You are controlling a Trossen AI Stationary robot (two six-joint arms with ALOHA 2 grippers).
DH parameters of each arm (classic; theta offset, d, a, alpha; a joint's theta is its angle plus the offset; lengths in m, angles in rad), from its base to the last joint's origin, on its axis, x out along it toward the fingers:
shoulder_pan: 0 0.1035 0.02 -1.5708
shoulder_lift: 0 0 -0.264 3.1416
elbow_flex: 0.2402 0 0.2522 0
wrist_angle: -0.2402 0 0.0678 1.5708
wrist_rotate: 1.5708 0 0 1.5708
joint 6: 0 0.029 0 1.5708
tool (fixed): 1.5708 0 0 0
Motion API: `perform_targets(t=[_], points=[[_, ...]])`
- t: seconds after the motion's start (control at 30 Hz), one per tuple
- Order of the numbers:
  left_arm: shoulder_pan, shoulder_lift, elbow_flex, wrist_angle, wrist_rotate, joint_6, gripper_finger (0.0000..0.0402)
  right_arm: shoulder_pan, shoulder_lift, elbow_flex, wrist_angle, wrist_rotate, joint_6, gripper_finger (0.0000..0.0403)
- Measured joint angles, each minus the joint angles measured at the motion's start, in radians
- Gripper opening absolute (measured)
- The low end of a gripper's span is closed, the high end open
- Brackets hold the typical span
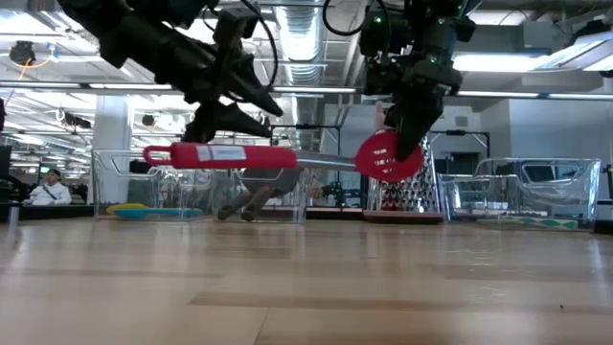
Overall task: Pick & Place Kitchen Items
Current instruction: Put the red serving spoon into the left transparent bin
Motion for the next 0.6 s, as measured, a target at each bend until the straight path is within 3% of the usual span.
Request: perform_targets(t=[0.6], points=[[0.006,0.232,0.117,0.004,0.134,0.0,0.0127,0.006,0.005,0.047,0.001,0.051,0.0,0.0009]])
